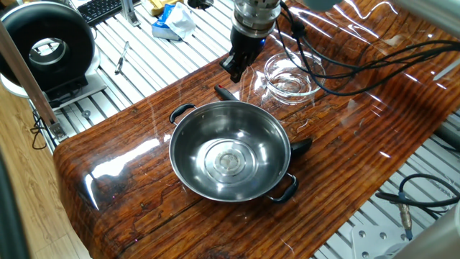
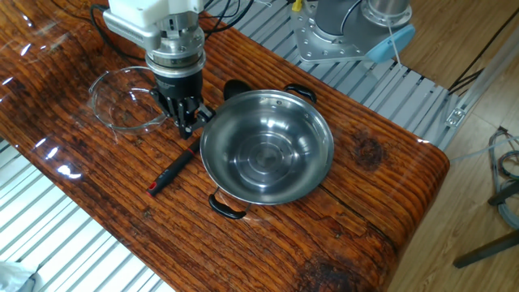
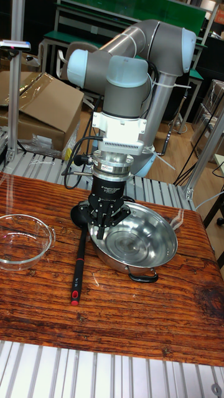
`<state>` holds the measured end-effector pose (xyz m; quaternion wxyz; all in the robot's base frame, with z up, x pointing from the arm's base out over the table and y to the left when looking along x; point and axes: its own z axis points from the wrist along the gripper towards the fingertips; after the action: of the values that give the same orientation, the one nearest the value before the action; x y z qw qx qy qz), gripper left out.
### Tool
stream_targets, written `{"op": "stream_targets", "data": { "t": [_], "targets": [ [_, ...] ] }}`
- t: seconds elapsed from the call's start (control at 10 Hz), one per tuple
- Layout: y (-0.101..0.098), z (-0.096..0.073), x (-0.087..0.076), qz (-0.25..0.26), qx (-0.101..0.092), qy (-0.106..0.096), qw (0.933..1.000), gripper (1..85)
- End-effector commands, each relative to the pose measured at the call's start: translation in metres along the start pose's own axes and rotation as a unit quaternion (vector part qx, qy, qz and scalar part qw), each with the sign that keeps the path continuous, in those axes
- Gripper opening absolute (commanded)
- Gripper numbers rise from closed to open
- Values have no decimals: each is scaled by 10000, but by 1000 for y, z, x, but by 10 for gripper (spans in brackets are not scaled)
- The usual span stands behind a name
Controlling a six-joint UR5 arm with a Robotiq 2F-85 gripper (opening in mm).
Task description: Scoop water with a large spoon from one bowl to another
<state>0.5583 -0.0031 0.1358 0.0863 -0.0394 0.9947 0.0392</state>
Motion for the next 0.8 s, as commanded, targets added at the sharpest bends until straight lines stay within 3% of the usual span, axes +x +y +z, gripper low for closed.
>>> {"op": "stream_targets", "data": {
  "t": [0.0, 0.1, 0.2, 0.3, 0.7],
  "targets": [
    [1, -2, 7, 119, -30, 136, 9998, 10],
    [-5, -2, 14, 149, 76, 267, 9995, 10],
    [2, -3, 23, 303, -37, 450, 9985, 10],
    [-3, -3, 30, 308, 63, 585, 9978, 10],
    [-27, -7, 43, 443, 547, 813, 9942, 10]
  ]
}}
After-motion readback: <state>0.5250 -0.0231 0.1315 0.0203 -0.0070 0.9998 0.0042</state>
